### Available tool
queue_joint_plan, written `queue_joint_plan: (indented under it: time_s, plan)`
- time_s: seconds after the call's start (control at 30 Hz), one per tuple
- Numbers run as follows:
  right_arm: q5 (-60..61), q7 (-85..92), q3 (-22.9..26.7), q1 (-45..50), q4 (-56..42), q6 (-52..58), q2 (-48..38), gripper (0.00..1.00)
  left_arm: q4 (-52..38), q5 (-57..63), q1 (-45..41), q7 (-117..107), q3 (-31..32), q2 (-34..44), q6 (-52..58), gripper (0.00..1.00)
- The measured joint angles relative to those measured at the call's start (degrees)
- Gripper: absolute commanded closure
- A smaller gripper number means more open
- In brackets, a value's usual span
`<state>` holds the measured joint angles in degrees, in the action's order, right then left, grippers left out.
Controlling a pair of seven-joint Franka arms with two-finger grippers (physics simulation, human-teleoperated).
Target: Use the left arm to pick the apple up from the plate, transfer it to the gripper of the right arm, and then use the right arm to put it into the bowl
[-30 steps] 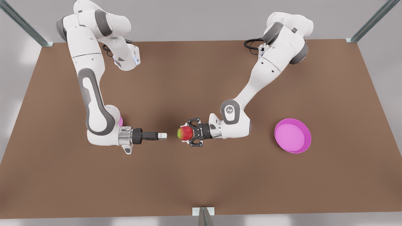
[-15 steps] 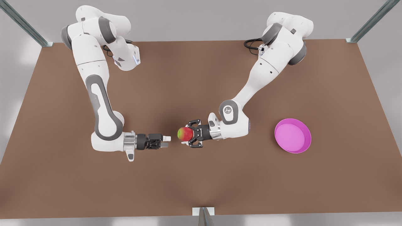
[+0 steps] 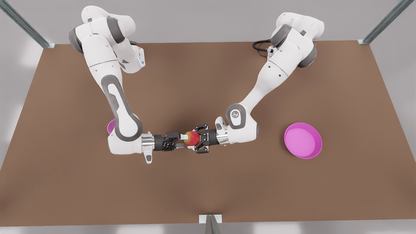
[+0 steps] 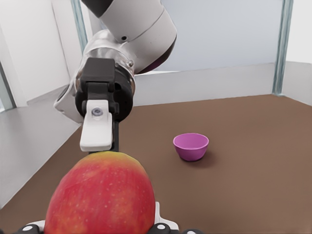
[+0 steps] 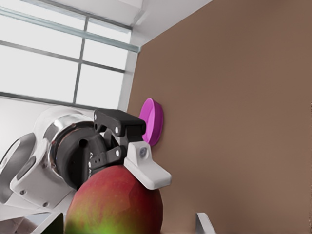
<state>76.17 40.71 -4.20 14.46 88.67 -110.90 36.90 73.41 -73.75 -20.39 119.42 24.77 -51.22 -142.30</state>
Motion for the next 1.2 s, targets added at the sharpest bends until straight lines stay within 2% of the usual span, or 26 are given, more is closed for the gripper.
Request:
queue_joint_plan:
  time_s: [0.7,0.73,0.77,0.8,0.9,0.93,1.0,1.03,1.2]
  plan:
    - [-1.62,-0.45,-0.18,4.12,0.63,-4.43,-0.02,0.0,-0.7,-0.04,-0.44,4.09,-0.05,-0.72,-0.39,0.33]
    - [-1.57,-0.45,-0.18,4.2,0.54,-4.68,-0.01,0.02,-0.7,-0.03,-0.44,4.2,-0.05,-0.71,-0.41,0.33]
    - [-1.51,-0.44,-0.18,4.23,0.44,-4.89,-0.01,0.15,-0.7,-0.03,-0.44,4.3,-0.07,-0.72,-0.42,0.33]
    - [-1.45,-0.42,-0.24,4.25,0.37,-5.16,-0.02,0.2,-0.7,-0.04,-0.43,4.4,-0.09,-0.73,-0.43,0.33]
    - [-1.25,-0.33,-0.55,4.29,0.31,-5.9,-0.03,0.28,-0.7,-0.06,-0.42,4.66,-0.12,-0.74,-0.46,0.33]
    - [-1.19,-0.3,-0.59,4.27,0.26,-6.1,-0.02,0.31,-0.7,-0.03,-0.42,4.7,-0.12,-0.73,-0.43,0.23]
    - [-1.06,-0.22,-0.58,4.23,0.17,-6.41,-0.02,0.36,-0.71,0.09,-0.37,4.7,-0.1,-0.72,-0.33,0.19]
    - [-1.0,-0.18,-0.58,4.22,0.15,-6.53,-0.02,0.36,-0.69,0.14,-0.38,4.66,-0.07,-0.72,-0.28,0.0]
    - [-0.82,-0.05,-0.68,4.14,0.02,-6.88,-0.07,0.36,-0.62,-0.28,-0.36,4.44,-0.09,-0.7,-0.04,0.0]
